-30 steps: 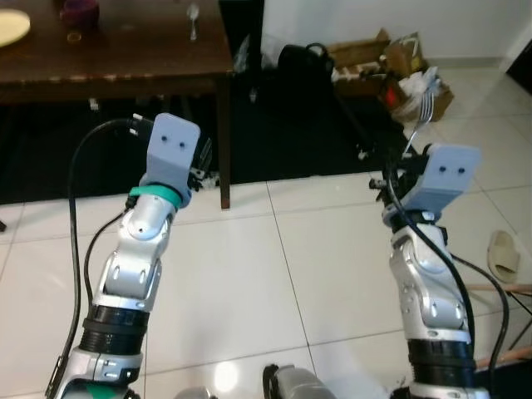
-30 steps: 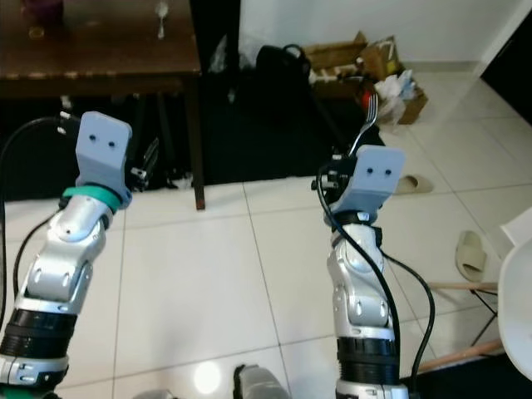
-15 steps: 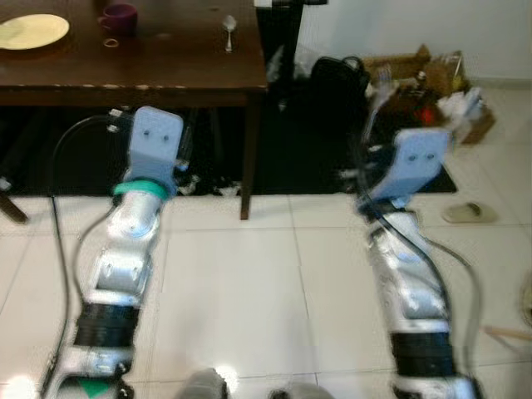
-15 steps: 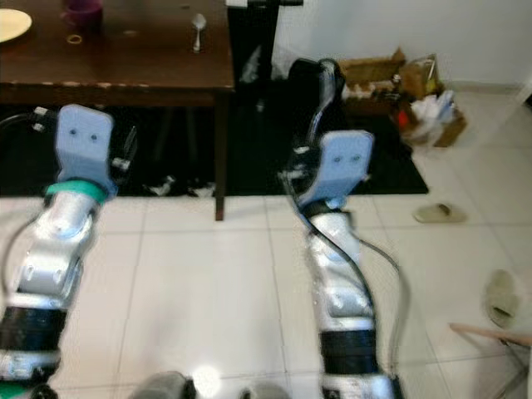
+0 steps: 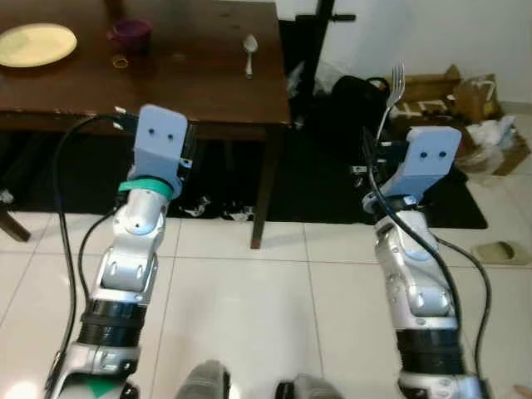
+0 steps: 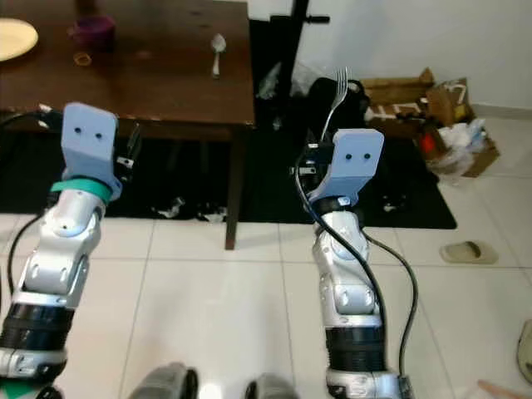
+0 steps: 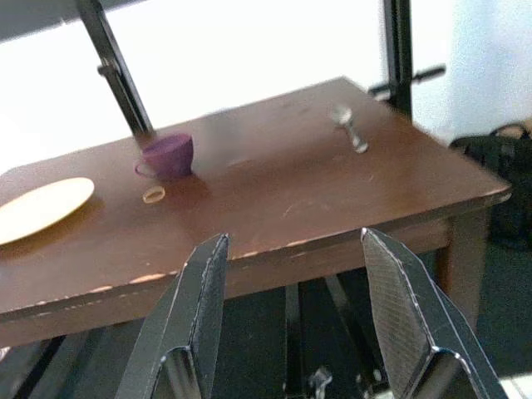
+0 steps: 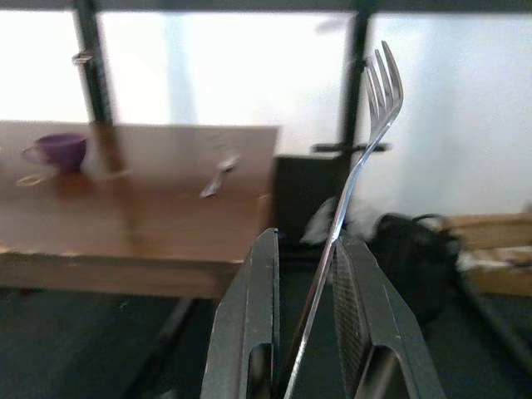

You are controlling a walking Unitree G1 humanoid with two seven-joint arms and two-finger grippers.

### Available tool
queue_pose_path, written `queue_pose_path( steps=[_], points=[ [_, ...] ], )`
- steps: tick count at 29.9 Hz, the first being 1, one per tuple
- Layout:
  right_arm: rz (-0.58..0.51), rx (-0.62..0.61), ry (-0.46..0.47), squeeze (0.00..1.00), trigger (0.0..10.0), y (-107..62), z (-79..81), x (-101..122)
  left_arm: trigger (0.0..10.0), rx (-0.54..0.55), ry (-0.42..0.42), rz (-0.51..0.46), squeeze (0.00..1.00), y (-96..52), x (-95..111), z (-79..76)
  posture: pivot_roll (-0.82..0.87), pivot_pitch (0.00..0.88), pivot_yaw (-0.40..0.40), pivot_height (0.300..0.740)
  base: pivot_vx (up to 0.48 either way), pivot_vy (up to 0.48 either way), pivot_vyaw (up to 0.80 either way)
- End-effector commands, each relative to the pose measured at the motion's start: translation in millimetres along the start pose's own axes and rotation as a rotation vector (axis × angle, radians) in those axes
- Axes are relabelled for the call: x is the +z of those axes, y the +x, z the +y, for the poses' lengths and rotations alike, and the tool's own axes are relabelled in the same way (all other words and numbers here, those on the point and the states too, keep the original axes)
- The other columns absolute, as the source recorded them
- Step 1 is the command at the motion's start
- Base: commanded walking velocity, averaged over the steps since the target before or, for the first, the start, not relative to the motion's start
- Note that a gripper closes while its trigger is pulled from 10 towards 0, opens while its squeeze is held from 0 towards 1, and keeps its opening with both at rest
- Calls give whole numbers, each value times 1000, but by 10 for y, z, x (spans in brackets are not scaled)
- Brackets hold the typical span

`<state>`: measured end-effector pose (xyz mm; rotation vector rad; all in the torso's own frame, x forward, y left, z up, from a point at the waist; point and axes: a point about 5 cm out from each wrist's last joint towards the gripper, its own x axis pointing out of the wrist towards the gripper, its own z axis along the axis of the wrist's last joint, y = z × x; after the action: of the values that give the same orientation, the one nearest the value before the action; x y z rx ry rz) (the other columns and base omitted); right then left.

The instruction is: Setting the table

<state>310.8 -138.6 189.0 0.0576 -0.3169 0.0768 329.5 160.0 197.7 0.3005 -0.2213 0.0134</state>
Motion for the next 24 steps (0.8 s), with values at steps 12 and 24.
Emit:
queue_pose_path(
  steps=[12, 24],
  points=[
    [3, 63, 55, 0, 10000, -17, 56, -11, 10000, -4, 7, 13, 0, -19, -39, -36, 69, 0, 22, 740, 480, 0, 0],
    [36, -18, 60, 0, 10000, -3, -51, -59, 10000, -9, 5, 16, 0, -25, -49, -42, 67, 9, 21, 740, 480, 0, 140]
  ],
)
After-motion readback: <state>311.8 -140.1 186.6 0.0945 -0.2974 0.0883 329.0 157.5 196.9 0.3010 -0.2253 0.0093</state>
